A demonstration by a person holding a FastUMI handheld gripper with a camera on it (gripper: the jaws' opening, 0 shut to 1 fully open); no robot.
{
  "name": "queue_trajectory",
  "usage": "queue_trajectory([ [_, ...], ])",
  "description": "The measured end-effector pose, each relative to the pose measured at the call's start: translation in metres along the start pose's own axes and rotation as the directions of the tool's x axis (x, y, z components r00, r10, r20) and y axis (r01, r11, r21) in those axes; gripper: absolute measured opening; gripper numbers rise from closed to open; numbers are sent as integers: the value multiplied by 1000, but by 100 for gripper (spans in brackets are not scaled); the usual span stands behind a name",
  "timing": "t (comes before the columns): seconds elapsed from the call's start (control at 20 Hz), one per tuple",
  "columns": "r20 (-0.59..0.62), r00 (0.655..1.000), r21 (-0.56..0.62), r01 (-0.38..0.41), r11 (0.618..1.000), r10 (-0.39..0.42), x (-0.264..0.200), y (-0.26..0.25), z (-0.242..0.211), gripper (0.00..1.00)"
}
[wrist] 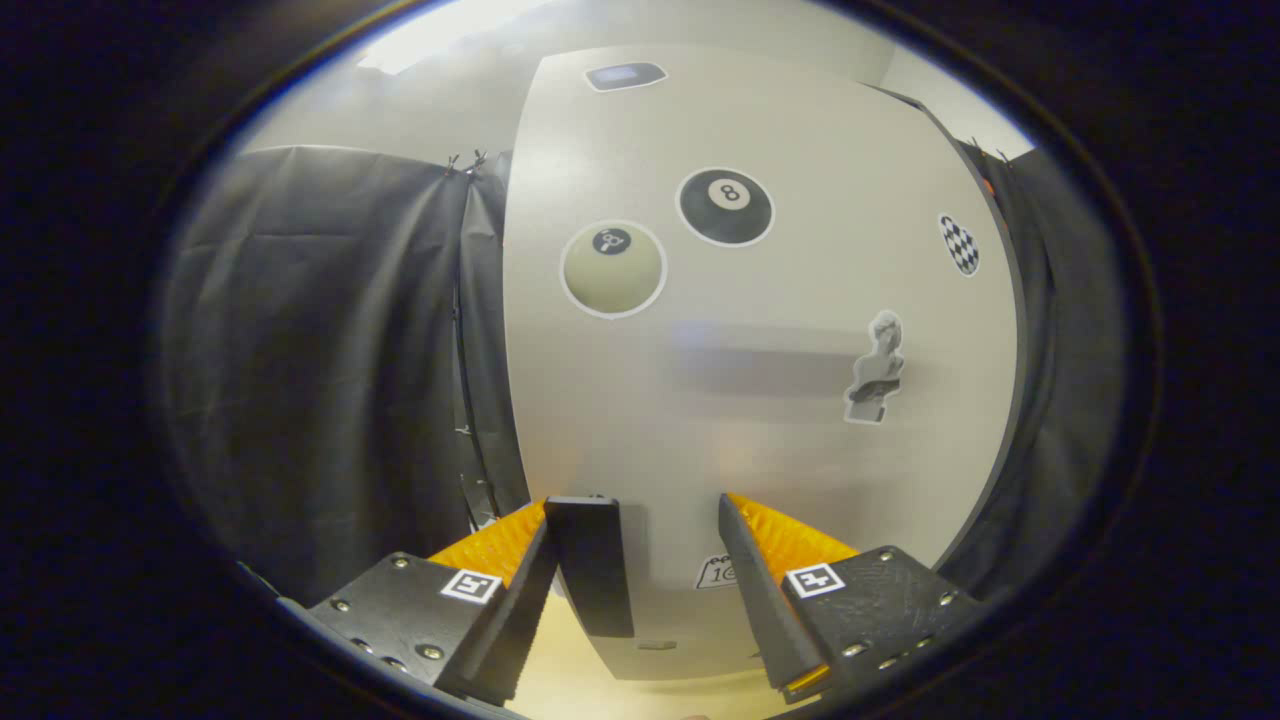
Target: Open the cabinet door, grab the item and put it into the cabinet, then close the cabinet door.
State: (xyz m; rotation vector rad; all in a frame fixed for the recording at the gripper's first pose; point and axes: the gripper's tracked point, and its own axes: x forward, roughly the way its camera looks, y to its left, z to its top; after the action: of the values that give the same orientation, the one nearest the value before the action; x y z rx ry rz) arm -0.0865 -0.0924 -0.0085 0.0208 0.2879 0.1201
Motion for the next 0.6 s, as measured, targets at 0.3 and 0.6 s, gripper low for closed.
queue_trajectory([
  [0.3,6,1000,-11,16,1000,-16,-3,2,-1,88],
  [0.6,1,1000,12,-2,1000,2,-2,4,-3,84],
])
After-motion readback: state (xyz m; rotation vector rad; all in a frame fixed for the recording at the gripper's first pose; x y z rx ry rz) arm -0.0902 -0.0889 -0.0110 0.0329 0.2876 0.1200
